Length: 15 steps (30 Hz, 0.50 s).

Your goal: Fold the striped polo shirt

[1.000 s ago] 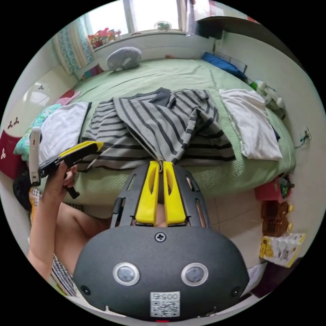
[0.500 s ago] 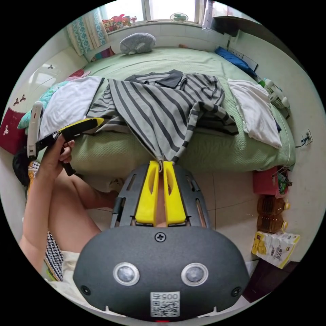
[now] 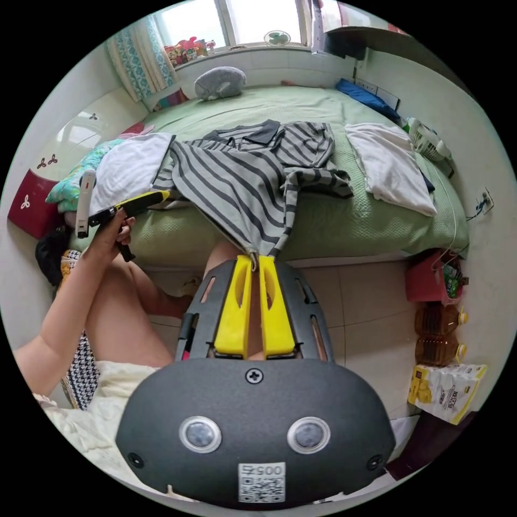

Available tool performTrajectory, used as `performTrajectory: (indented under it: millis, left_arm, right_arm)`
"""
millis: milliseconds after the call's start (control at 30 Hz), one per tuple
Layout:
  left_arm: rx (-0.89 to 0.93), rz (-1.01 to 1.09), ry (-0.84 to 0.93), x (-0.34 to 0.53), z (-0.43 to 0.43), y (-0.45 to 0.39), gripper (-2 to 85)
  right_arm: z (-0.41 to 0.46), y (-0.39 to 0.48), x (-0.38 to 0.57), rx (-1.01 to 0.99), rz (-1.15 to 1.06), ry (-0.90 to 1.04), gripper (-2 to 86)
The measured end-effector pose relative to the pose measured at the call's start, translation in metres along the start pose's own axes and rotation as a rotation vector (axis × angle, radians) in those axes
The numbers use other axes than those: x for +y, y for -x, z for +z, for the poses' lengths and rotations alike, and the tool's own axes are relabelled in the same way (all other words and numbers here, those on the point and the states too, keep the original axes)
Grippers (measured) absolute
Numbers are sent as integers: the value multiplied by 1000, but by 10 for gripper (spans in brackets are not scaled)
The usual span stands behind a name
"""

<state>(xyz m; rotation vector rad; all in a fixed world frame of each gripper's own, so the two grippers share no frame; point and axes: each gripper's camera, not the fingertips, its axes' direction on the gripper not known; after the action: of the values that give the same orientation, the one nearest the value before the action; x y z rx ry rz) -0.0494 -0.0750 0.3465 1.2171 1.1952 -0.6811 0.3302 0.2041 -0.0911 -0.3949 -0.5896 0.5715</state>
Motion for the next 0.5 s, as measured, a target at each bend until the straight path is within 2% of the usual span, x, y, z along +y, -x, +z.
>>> performTrajectory:
  millis: [200, 333, 500]
  left_arm:
    - [51, -64, -31, 15, -25, 16, 107]
    - [-15, -129, -76, 24, -45, 30, 99]
    - [-1, -156, -126, 27, -61, 41, 127]
  right_arm:
    - [-29, -18, 20, 123, -16, 27, -12]
    - [-41, -37, 32, 237, 27, 45, -12]
    - [-59, -51, 38, 245, 74, 51, -13]
